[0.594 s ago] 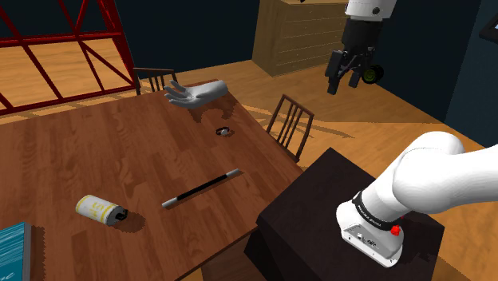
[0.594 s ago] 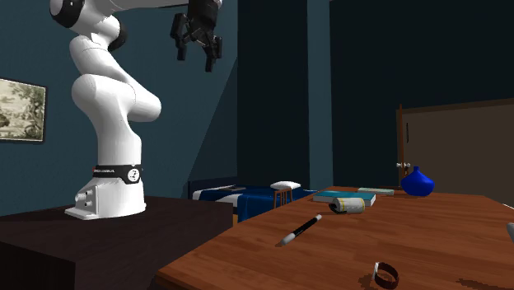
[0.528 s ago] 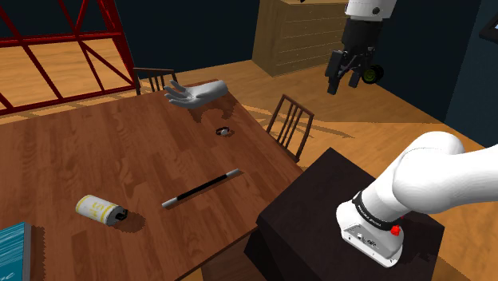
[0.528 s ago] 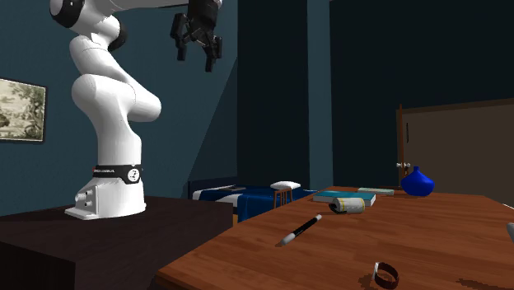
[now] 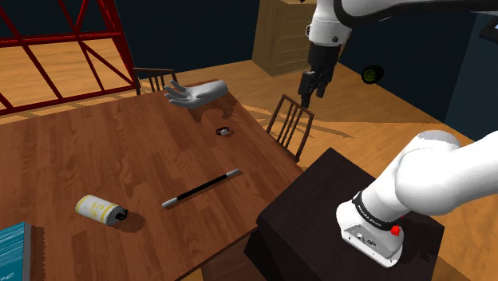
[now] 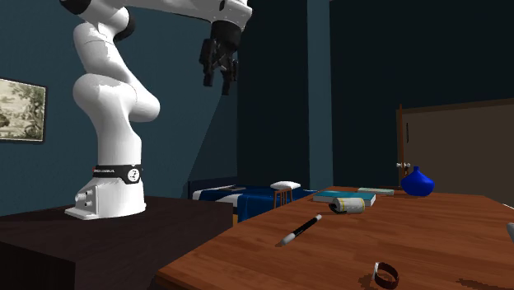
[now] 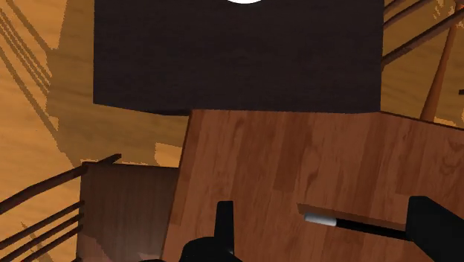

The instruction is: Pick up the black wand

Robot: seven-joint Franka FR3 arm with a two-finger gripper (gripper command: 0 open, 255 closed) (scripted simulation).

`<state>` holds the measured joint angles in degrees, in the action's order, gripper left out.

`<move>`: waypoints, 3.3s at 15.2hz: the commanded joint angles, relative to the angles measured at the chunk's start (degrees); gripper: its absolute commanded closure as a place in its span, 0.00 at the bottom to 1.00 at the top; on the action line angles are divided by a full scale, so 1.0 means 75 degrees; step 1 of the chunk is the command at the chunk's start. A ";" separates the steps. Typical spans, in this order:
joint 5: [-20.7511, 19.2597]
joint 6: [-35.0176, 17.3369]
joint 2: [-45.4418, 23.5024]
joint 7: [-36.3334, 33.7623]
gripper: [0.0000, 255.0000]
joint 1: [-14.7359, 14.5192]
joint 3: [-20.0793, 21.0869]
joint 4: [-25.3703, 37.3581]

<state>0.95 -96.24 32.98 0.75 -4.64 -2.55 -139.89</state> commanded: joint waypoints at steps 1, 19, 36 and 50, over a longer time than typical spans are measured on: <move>-0.0011 -0.0541 -0.0458 0.0382 0.00 -0.0174 0.0012 -0.0041; -0.0129 -0.4373 -0.4990 0.3357 0.00 -0.1365 0.0602 0.0995; -0.1402 -0.6391 -0.8960 0.5002 0.00 -0.2475 0.1391 0.3300; -0.1701 -0.6993 -1.0029 0.5047 1.00 -0.2733 0.1293 0.3800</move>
<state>-11.80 -148.66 -42.22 38.60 -25.13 7.16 -111.39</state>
